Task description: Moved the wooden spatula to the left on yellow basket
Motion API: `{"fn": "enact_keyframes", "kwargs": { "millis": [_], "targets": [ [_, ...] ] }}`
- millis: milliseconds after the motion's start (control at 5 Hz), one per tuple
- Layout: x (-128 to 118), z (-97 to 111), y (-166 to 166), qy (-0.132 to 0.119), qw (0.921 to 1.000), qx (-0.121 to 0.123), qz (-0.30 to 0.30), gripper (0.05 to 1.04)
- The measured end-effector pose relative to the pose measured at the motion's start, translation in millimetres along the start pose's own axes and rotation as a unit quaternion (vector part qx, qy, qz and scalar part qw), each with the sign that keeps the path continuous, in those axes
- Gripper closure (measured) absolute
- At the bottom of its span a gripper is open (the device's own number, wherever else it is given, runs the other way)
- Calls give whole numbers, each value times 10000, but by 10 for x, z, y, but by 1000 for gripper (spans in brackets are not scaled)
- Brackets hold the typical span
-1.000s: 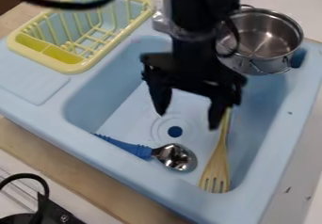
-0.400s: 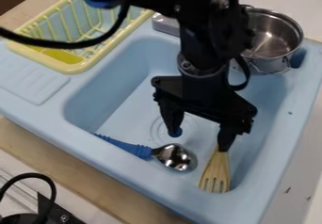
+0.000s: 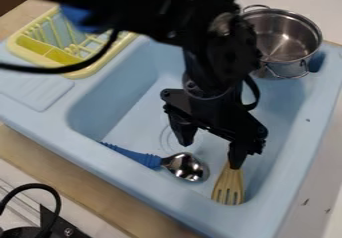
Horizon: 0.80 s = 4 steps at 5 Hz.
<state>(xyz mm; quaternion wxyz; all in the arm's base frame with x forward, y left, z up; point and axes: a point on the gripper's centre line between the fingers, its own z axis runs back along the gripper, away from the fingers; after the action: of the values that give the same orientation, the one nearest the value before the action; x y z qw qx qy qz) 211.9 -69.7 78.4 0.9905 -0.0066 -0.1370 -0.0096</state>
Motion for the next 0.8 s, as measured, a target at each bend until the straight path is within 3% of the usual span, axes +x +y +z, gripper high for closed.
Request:
{"fn": "enact_keyframes", "kwargs": {
  "millis": [200,600,800],
  "targets": [
    [-34,-50,13,-136,9996,-20,-238,87],
    [66,-39,-33,-721,9949,-152,-686,87],
    [102,-33,-56,-839,9933,-218,-764,87]
  ]
}}
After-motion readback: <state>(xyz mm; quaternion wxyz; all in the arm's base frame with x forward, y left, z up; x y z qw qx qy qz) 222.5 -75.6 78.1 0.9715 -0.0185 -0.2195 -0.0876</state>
